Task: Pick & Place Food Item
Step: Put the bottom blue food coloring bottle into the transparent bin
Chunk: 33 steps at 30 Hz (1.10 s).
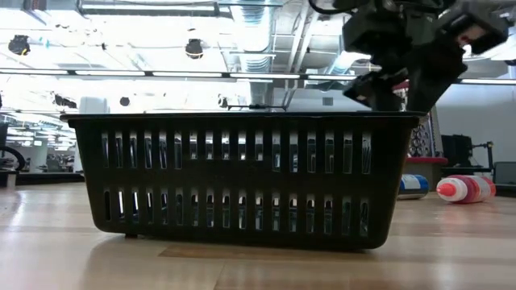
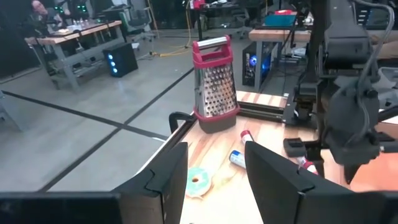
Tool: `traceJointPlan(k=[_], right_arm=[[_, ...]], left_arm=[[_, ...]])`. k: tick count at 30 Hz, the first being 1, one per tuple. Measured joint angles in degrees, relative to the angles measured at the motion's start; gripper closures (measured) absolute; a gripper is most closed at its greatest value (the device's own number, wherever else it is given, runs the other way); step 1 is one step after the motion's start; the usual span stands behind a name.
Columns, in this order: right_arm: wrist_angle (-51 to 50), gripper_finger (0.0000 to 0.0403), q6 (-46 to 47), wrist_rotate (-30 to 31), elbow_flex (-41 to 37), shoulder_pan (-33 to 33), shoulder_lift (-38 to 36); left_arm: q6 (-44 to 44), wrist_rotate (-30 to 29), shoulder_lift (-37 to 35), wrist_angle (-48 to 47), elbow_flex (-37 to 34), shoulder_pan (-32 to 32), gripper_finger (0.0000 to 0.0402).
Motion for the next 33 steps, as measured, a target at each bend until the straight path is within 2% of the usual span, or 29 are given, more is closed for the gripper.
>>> traceJointPlan(k=[4,14,25,33], right_arm=[[2.41,0.0201,-4.39,4.62,0.37,1.02,3.18],[6.73,0.0214,-9.13,10.63,0.35,-0.02,10.27],[6.74,0.0259,-9.11,10.71,0.04,-3.84,12.46],[6.15,0.0277,-9.12,7.79,0.02,-4.44,12.46]], left_arm=[[-0.84,0.05,0.0,-0.47,0.0,-0.82,0.0247],[-2.15,0.07,-0.02,-0.4,0.0,-1.77,0.0247],[-2.78,0.16,-0.01,-0.37,0.0,-1.75,0.0247],[-3.8,0.26,-0.02,-0.35,0.0,-1.75,0.0247]])
